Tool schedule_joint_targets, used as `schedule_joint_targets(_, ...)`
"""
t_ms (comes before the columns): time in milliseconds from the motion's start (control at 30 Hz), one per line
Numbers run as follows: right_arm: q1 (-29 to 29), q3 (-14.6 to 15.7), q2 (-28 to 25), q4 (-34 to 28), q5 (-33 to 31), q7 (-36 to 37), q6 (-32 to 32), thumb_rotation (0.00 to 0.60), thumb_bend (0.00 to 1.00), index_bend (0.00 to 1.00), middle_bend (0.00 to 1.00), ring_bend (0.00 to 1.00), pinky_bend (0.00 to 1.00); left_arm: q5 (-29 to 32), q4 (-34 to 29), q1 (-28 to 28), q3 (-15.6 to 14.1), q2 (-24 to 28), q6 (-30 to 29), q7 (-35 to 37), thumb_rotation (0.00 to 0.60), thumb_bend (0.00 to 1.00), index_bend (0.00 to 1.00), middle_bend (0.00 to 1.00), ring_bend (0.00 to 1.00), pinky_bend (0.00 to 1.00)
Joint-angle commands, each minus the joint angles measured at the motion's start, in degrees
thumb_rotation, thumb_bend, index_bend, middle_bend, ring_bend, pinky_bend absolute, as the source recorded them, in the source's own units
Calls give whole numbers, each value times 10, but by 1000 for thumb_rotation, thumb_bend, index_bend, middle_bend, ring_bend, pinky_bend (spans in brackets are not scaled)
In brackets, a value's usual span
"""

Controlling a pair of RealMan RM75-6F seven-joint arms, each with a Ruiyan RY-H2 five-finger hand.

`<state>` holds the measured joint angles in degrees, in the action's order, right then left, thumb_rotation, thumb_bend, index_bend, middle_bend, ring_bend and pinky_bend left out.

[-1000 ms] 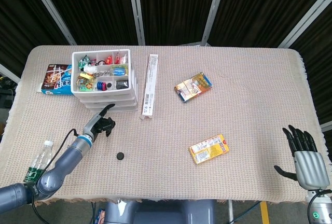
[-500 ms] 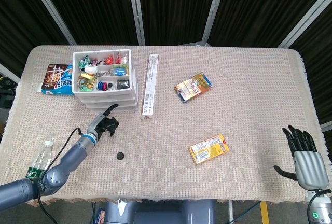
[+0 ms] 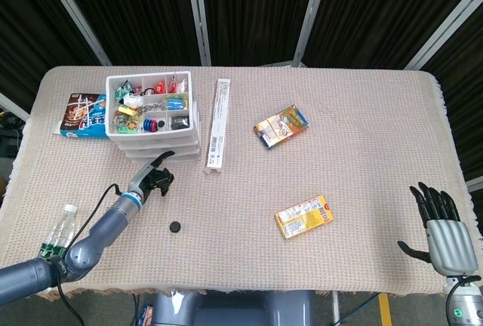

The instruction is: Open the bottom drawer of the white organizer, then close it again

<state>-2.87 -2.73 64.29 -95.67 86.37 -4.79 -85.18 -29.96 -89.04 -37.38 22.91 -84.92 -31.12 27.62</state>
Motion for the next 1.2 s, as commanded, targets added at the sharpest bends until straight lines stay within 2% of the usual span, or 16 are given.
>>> schedule_joint_targets(33, 0, 0, 0, 0, 0, 0, 0, 600, 1, 41, 0, 0, 0, -3, -1, 0, -2, 0, 1, 0, 600, 867, 112, 917, 844, 783)
schedule_joint_targets(200, 0, 0, -1, 0, -1, 1, 0, 600, 1, 41, 0, 0, 0, -13, -7, 2, -5, 2, -2, -2, 600, 866, 150, 917, 844, 783)
schedule_joint_targets(733, 1, -1, 0, 0, -1, 0, -1, 600, 1, 41, 0, 0, 0, -64, -53, 46, -17, 22, -13, 20, 600, 867, 156, 916, 843, 783)
schedule_joint_targets(1067, 1, -2, 0, 0, -3, -2, -2, 600, 1, 41, 0, 0, 0, -116, -67, 87, -25, 32, -18, 45, 600, 868, 159, 915, 843, 782)
schedule_joint_targets(1200, 1, -2, 0, 0, -3, -2, -3, 600, 1, 41, 0, 0, 0, -151, -84, 100, -38, 41, -31, 33, 600, 866, 159, 914, 842, 780)
